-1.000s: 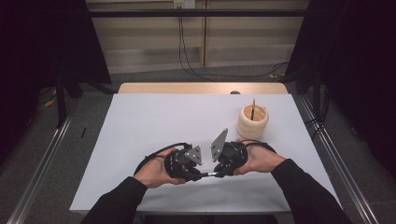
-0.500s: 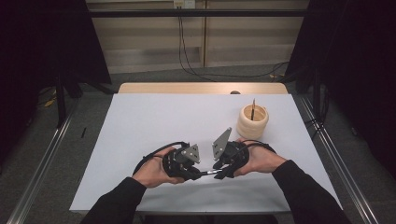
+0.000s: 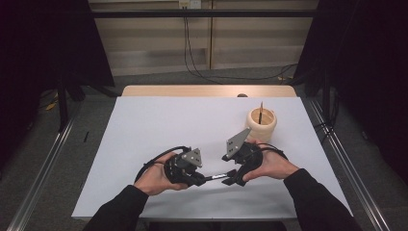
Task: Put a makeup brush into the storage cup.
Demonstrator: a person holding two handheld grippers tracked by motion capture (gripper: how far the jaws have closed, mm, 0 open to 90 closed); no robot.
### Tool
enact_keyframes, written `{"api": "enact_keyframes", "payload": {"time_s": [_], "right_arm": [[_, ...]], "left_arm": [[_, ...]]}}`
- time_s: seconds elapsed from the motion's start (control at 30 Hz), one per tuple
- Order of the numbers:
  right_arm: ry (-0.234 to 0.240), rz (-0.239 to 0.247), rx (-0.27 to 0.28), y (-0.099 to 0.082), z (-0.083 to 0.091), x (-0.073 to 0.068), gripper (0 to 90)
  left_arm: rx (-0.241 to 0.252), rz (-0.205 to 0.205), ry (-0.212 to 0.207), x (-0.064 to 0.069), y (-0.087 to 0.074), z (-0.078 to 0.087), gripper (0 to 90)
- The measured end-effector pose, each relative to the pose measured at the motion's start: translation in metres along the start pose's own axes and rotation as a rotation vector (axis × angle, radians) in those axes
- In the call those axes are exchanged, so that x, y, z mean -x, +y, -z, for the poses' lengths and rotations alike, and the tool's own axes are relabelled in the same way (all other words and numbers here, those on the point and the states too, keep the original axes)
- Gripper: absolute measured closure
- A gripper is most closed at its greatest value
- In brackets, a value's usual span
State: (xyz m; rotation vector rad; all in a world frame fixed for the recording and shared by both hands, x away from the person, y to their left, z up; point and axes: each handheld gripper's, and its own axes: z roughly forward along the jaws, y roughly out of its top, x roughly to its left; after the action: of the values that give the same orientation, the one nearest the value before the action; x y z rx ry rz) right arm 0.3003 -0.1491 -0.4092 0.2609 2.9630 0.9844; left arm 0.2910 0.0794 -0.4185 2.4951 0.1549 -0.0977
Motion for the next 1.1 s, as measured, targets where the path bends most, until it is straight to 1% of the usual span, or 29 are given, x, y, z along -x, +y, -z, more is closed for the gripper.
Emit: {"api": "enact_keyframes", "payload": {"time_s": [0.03,0.07,0.1,0.13,0.17,0.2,0.23,0.27,0.3,0.33,0.4,0.43,0.47,0.5,0.57,0.6,0.67,0.7,0.77,0.87,0.9,0.93,1.0,1.03,1.07,1.1], "right_arm": [[-0.001,-0.006,0.002,-0.001,0.000,0.000,15.4],[-0.007,-0.019,0.005,-0.002,0.001,0.000,11.8],[-0.006,-0.033,0.014,-0.003,0.001,0.000,11.0],[-0.010,-0.034,0.022,-0.005,0.001,0.001,10.6],[-0.006,-0.039,0.027,-0.006,0.001,0.001,7.5],[-0.016,-0.047,0.028,-0.007,0.001,0.001,5.0],[-0.010,-0.050,0.033,-0.007,0.002,0.002,4.4],[-0.008,-0.044,0.037,-0.008,0.002,0.002,3.2],[-0.006,-0.053,0.044,-0.008,0.003,0.001,3.5],[-0.015,-0.055,0.049,-0.008,0.004,0.001,4.3],[-0.021,-0.053,0.067,-0.008,0.005,0.000,4.4],[-0.027,-0.058,0.072,-0.008,0.005,0.000,4.2],[-0.030,-0.068,0.072,-0.008,0.006,-0.001,4.2],[-0.024,-0.064,0.081,-0.009,0.007,-0.001,4.2],[-0.030,-0.062,0.107,-0.011,0.008,-0.001,4.1],[-0.036,-0.067,0.122,-0.012,0.009,-0.001,4.1],[-0.033,-0.072,0.140,-0.014,0.011,-0.003,3.8],[-0.043,-0.070,0.155,-0.015,0.012,-0.003,3.9],[-0.063,-0.083,0.182,-0.018,0.016,-0.003,3.7],[-0.084,-0.099,0.244,-0.021,0.022,-0.003,3.4],[-0.091,-0.109,0.260,-0.023,0.023,-0.004,3.4],[-0.094,-0.114,0.280,-0.025,0.025,-0.003,3.7],[-0.095,-0.138,0.313,-0.029,0.025,-0.005,3.9],[-0.098,-0.141,0.322,-0.031,0.025,-0.005,3.9],[-0.113,-0.149,0.337,-0.034,0.026,-0.006,3.9],[-0.114,-0.161,0.356,-0.037,0.026,-0.006,3.8]], "left_arm": [[0.004,0.000,-0.004,0.000,-0.001,0.000,79.8],[0.011,0.005,0.002,0.000,-0.002,0.000,79.7],[0.010,0.008,0.006,0.001,-0.002,0.001,79.7],[0.016,0.008,0.002,0.001,-0.003,0.000,79.8],[0.015,0.012,0.008,0.001,-0.004,0.000,79.7],[0.014,0.012,0.003,0.001,-0.004,0.000,79.8],[0.008,0.013,0.009,0.001,-0.004,0.001,79.7],[0.015,0.017,0.005,0.000,-0.005,0.001,79.7],[0.021,0.024,0.000,0.000,-0.006,0.001,79.8],[0.030,0.023,0.005,0.000,-0.007,0.001,79.8],[0.027,0.025,-0.003,0.001,-0.009,0.002,79.7],[0.033,0.016,0.000,0.002,-0.009,0.002,79.8],[0.033,0.021,0.006,0.003,-0.010,0.003,79.7],[0.038,0.019,-0.002,0.003,-0.011,0.003,79.7],[0.039,0.024,0.006,0.003,-0.013,0.004,79.7],[0.033,0.019,0.009,0.002,-0.013,0.005,79.8],[0.050,0.028,0.011,0.002,-0.015,0.006,79.7],[0.058,0.031,0.010,0.002,-0.016,0.007,79.7],[0.078,0.032,0.031,0.001,-0.017,0.009,79.7],[0.111,0.050,0.043,0.001,-0.019,0.009,79.7],[0.120,0.053,0.041,0.001,-0.020,0.009,79.7],[0.116,0.058,0.046,0.002,-0.020,0.010,79.7],[0.134,0.059,0.043,0.002,-0.022,0.010,79.8],[0.135,0.068,0.043,0.003,-0.023,0.011,79.8],[0.149,0.075,0.041,0.004,-0.025,0.011,79.7],[0.154,0.080,0.039,0.004,-0.025,0.012,79.7]]}}
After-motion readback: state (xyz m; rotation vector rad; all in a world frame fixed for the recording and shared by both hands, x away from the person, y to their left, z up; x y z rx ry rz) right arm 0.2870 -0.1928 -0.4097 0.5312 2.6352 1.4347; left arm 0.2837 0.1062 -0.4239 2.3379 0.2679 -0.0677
